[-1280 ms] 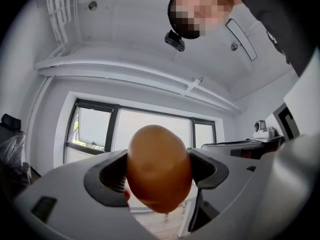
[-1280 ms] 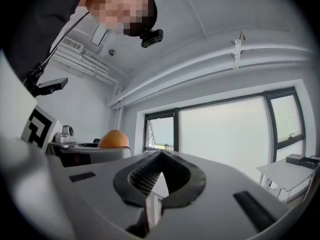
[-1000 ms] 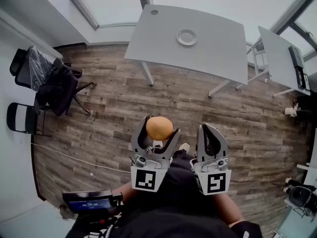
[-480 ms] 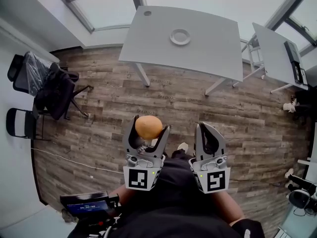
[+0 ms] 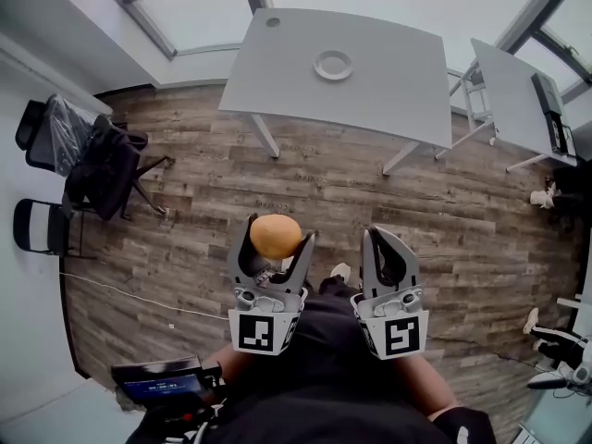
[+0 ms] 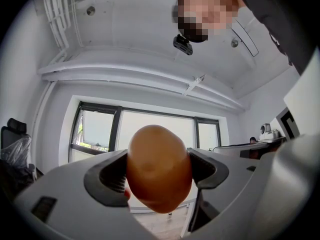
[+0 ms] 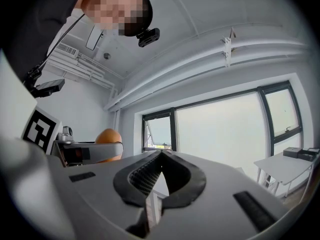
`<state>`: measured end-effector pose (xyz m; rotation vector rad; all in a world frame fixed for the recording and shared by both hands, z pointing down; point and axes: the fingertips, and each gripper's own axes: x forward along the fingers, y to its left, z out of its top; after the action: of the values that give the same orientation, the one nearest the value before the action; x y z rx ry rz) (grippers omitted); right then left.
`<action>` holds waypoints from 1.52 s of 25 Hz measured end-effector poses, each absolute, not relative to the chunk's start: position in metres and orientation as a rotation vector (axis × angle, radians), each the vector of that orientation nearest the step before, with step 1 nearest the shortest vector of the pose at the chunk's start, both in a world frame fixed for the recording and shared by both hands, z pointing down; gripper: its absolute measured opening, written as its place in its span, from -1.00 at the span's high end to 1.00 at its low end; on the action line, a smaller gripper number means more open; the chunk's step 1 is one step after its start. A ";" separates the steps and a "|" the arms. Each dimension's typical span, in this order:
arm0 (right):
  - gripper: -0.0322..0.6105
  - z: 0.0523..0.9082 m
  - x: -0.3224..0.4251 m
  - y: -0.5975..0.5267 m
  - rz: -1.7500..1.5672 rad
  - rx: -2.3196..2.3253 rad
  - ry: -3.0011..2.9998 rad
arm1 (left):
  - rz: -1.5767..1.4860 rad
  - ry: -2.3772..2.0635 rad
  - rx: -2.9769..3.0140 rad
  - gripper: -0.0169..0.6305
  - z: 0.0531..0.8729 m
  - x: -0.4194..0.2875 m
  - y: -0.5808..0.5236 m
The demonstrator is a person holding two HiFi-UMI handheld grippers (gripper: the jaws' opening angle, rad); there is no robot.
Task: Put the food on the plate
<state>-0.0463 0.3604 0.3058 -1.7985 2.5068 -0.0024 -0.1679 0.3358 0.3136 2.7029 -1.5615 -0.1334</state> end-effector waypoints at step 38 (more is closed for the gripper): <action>0.91 0.332 0.044 0.376 -0.096 -1.778 2.488 | -0.099 -1.551 2.718 -0.11 0.320 -0.088 0.342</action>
<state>0.0438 0.3756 0.3321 -1.7780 2.4876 -0.0958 -0.0878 0.3415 0.3197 2.7176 -1.5514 -0.0992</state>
